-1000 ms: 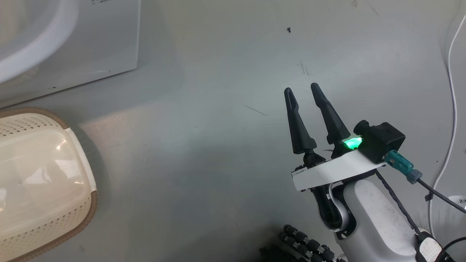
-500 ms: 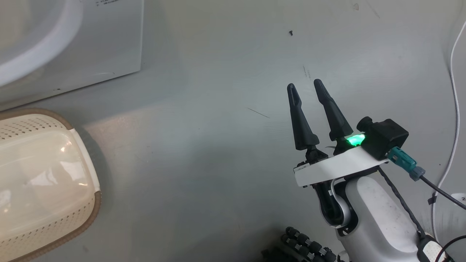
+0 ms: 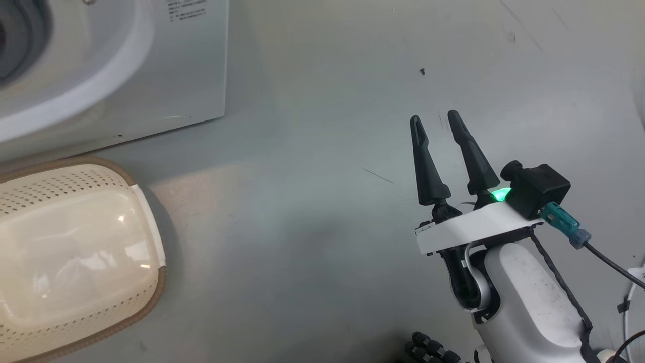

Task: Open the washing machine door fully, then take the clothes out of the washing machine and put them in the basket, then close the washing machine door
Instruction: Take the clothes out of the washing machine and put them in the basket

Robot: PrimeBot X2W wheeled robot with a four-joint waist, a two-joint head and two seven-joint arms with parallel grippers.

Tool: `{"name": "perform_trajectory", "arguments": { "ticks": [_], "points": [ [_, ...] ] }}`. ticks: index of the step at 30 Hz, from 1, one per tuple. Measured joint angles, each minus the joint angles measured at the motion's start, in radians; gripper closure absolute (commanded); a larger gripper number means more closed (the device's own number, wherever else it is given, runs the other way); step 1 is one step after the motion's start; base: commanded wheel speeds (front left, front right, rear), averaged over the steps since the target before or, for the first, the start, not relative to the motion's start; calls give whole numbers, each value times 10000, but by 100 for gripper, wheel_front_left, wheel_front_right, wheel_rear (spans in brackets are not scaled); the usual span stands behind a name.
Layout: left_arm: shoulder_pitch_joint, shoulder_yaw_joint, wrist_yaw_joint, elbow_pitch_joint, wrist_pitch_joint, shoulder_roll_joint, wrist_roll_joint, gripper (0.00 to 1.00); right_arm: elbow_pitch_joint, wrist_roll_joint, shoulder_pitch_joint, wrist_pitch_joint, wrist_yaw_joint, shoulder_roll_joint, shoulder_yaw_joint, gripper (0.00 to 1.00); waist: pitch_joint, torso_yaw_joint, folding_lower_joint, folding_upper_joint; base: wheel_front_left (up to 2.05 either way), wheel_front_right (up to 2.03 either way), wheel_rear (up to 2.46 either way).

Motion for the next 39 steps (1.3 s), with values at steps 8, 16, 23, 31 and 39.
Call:
{"name": "perform_trajectory", "arguments": {
  "ticks": [8,16,23,31,39],
  "points": [
    [777,-182,-79,374,-1375,-1083,-259,100,341,-286,23,-6,35,-6,-337,0,-723,451,0,0,0,0,0],
    [1316,-224,-104,736,-2270,-1499,-376,100,629,-527,266,-6,169,-10,-527,0,-1452,917,0,0,0,0,0],
    [1760,-230,-173,809,-3037,-1795,-554,100,784,-568,582,-6,255,-12,-633,0,-2056,1296,0,0,0,0,0],
    [2325,-257,-222,836,-3965,-2159,-673,100,966,-667,881,-8,353,-17,-759,0,-2646,1696,0,0,0,0,0],
    [3066,-466,-253,826,-4420,-2414,-673,100,1122,-727,1162,-6,443,-21,-821,0,-3241,2014,0,0,0,0,0]
  ]
}}
